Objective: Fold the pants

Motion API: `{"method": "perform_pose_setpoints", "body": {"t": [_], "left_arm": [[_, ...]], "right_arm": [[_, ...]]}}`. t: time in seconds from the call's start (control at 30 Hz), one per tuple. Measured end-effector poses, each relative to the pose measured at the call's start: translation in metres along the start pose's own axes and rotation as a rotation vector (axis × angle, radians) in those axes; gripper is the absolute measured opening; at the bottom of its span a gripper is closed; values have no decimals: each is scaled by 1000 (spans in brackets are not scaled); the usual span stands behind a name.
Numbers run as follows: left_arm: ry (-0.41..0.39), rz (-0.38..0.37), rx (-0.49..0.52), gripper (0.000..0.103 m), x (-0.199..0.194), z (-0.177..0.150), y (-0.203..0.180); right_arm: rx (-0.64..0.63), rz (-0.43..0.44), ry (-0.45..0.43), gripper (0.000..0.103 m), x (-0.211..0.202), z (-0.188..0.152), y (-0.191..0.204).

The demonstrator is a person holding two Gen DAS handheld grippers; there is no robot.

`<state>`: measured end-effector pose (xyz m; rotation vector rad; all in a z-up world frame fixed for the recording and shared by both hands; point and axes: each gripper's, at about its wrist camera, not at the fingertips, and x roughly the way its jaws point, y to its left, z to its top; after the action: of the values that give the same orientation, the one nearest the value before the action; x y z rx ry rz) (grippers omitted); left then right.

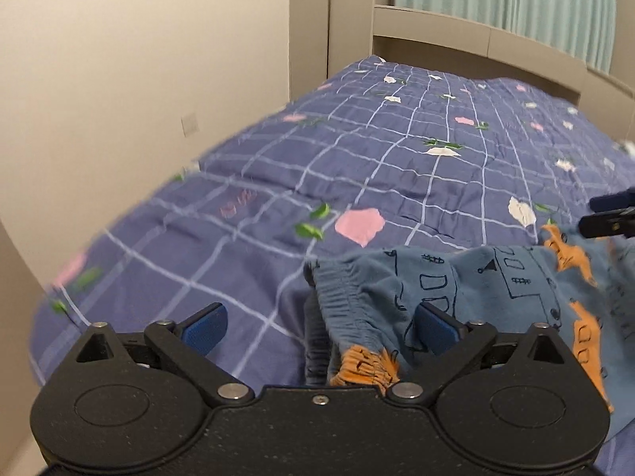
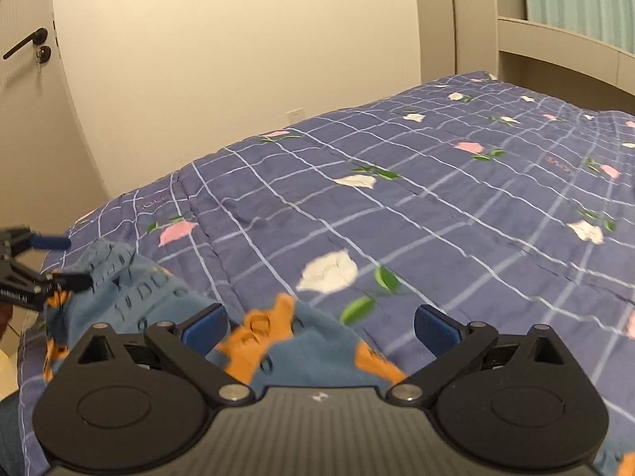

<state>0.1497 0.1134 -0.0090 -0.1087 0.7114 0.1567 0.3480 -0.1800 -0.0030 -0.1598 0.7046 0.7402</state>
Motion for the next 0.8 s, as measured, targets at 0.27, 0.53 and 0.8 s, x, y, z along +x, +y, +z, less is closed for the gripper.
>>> {"method": "perform_pose_setpoints", "body": {"t": [0.27,0.53,0.8], "left_arm": [[46,-114,-168,73,11,-10,14],[60,-134,-211,27,6,-9,13],[-45,-96,-166,15,-48,7,-5]], "right_arm": [[3,16,54,65,27,9,9],[-17,38,94,45,34,4,19],[-47,-12,27,6,19,4,26]]}}
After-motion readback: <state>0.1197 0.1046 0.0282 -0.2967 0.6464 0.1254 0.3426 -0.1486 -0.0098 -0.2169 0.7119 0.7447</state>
